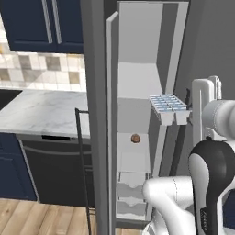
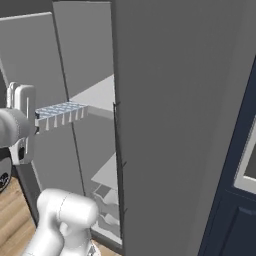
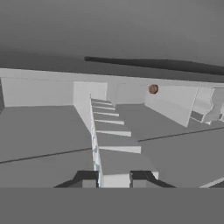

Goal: Open the freezer door, pick up the ice cube tray from the freezer, and place it on the dining counter.

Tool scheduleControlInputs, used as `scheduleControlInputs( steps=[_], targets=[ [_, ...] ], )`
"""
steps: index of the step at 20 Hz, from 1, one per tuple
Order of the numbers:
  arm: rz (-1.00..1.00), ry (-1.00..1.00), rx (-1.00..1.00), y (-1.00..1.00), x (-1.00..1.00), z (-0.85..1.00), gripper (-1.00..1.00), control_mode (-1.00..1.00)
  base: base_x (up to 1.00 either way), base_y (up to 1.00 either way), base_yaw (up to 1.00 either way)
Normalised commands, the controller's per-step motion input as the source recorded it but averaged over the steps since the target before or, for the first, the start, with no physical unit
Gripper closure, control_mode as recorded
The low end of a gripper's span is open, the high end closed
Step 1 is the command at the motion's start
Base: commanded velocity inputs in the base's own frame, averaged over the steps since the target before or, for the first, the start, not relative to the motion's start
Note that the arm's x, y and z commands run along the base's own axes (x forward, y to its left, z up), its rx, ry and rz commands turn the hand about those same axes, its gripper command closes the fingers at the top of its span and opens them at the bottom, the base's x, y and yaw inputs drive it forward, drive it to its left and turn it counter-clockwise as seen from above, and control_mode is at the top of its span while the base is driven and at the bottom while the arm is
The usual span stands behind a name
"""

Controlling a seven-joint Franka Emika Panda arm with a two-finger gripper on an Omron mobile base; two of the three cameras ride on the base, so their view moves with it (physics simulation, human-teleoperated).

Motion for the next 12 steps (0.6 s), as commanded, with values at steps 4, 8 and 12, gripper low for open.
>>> scheduleControlInputs(
  steps=[4, 8, 12],
  targets=[
    [0.0, 0.0, 0.0, 0.0, 0.0, 0.0, 1.0, 1.0, -0.99, 0.0, 0.05],
    [0.0, 0.0, 0.0, 0.0, 0.0, 0.0, 1.0, 1.0, -1.0, -0.04, 0.13],
    [0.0, 0.0, 0.0, 0.0, 0.0, 0.0, 1.0, 1.0, -0.92, -0.21, 0.19]
  ],
)
